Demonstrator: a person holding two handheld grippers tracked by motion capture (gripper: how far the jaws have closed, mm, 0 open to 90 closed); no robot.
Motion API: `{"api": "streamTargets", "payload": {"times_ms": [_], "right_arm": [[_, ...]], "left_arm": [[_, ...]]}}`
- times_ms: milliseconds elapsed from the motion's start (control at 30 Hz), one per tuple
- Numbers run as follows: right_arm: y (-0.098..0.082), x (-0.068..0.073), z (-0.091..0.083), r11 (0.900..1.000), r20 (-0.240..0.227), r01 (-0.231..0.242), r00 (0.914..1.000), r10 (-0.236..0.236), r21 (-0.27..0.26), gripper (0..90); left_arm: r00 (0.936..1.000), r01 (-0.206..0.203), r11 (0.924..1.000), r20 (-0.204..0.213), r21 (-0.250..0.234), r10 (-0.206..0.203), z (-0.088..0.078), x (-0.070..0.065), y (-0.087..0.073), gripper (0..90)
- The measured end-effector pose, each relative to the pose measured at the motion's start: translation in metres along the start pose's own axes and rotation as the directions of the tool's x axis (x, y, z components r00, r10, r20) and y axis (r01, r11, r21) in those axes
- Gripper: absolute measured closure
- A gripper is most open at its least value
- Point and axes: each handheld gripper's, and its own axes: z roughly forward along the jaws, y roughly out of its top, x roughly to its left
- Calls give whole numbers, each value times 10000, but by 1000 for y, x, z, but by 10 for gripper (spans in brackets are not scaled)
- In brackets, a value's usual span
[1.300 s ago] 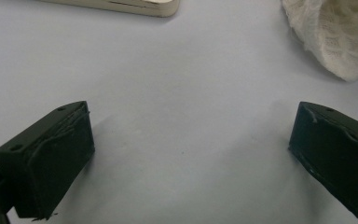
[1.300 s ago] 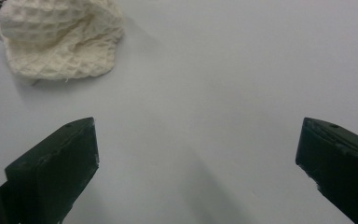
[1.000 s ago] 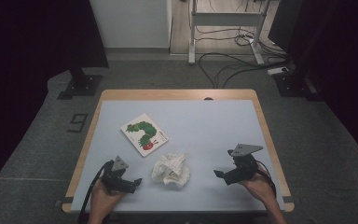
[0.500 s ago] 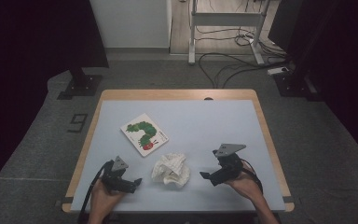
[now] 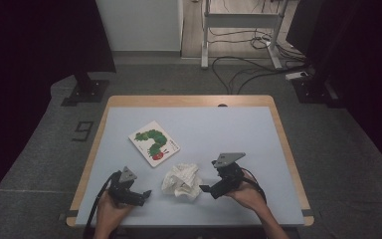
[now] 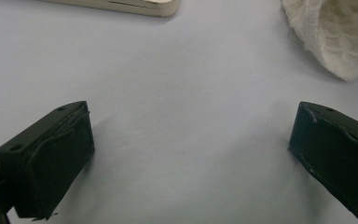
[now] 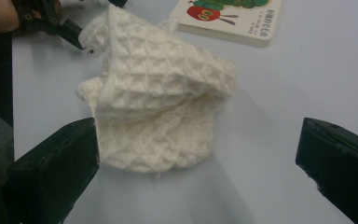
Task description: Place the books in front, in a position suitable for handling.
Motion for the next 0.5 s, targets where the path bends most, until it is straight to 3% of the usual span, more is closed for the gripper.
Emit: {"api": "streamTargets", "payload": {"times_ms": [500], "right_arm": [[26,15,40,9984,-638,552,9965,-544,118,0]], "left_arm": [[10000,-1,10000,-2,-1,1,0,0,0,0]]}}
